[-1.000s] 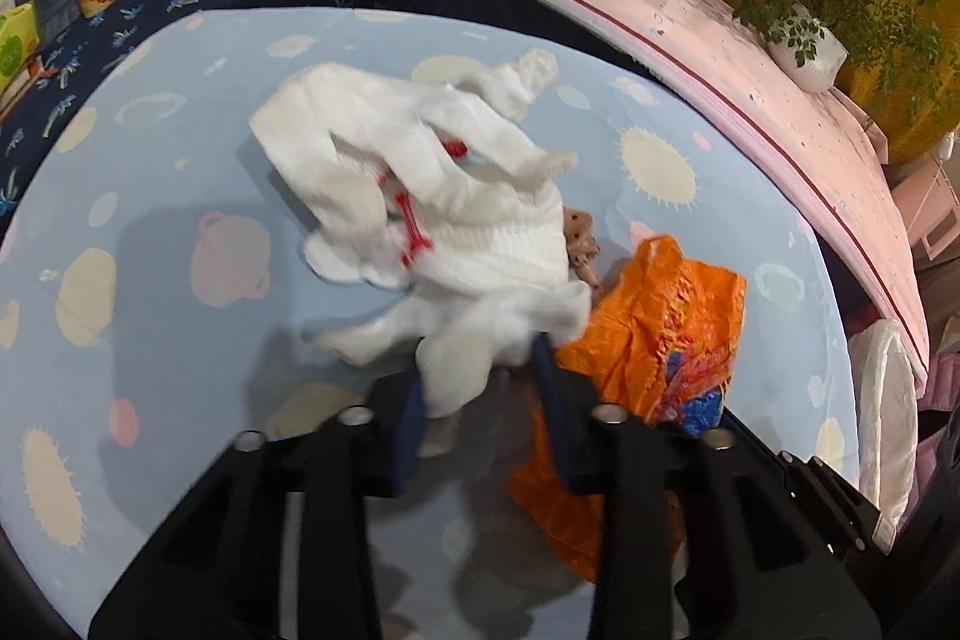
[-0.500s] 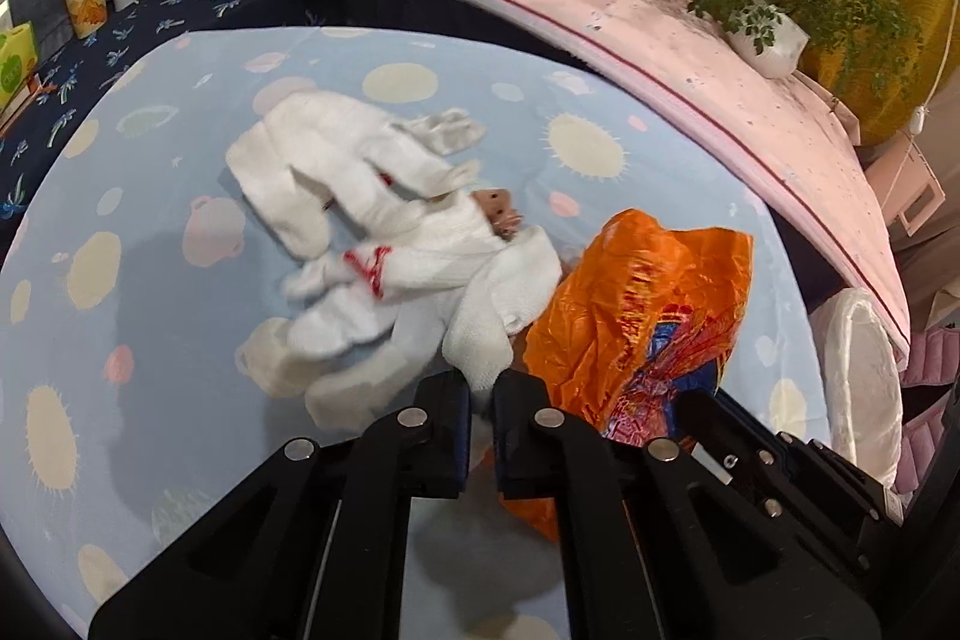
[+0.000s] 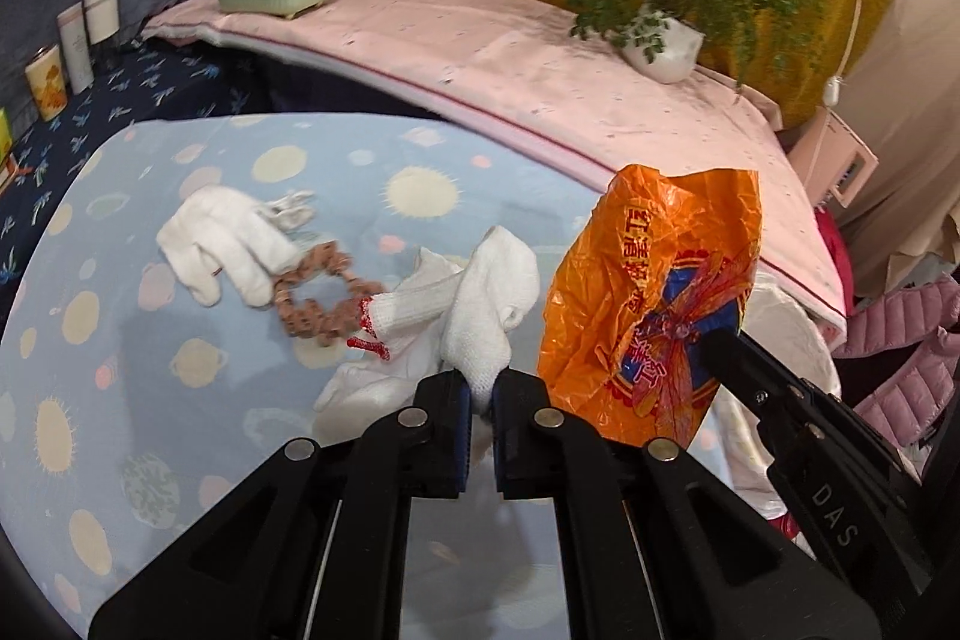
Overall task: Collect trash
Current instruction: 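Carry tissues and orange bag over the bin and open both tools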
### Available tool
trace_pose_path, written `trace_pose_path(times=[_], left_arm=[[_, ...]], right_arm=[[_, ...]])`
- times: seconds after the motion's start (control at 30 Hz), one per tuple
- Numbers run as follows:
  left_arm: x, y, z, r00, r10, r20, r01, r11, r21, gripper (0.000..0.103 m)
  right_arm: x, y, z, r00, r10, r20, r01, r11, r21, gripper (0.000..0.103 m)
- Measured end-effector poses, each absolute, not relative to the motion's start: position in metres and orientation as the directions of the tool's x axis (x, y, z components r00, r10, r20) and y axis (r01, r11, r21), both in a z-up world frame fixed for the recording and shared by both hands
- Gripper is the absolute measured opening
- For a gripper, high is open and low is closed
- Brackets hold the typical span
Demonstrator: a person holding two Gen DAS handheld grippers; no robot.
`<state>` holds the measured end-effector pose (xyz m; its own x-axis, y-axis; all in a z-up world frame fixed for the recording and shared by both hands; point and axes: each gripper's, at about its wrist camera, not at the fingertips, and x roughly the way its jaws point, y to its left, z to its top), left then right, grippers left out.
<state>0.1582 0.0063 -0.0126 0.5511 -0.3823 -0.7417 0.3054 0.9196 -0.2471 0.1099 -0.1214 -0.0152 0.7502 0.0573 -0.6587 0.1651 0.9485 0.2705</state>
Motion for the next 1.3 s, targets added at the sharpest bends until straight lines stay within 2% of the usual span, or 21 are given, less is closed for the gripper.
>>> trace_pose_path(times=[0.53,1.13,1.23,1.3], left_arm=[[0.11,-0.119,0.024,0.481,-0.52,-0.706,0.548,0.807,-0.221,0.005],[0.078,-0.229,0.014,0.361,-0.584,-0.727,0.701,0.684,-0.201,0.006],[0.077,-0.236,0.013,0.36,-0.583,-0.728,0.701,0.685,-0.201,0.01],[0.079,-0.237,0.012,0.372,-0.569,-0.733,0.686,0.701,-0.196,0.041]], right_arm=[[0.037,-0.236,0.017,0.799,-0.11,-0.591,0.346,0.888,0.303,0.003],[-0.013,-0.332,-0.001,0.763,-0.233,-0.603,0.509,0.792,0.337,0.003],[-0.016,-0.339,-0.005,0.758,-0.24,-0.606,0.521,0.783,0.341,0.003],[-0.015,-0.344,-0.007,0.757,-0.235,-0.609,0.522,0.779,0.348,0.007]])
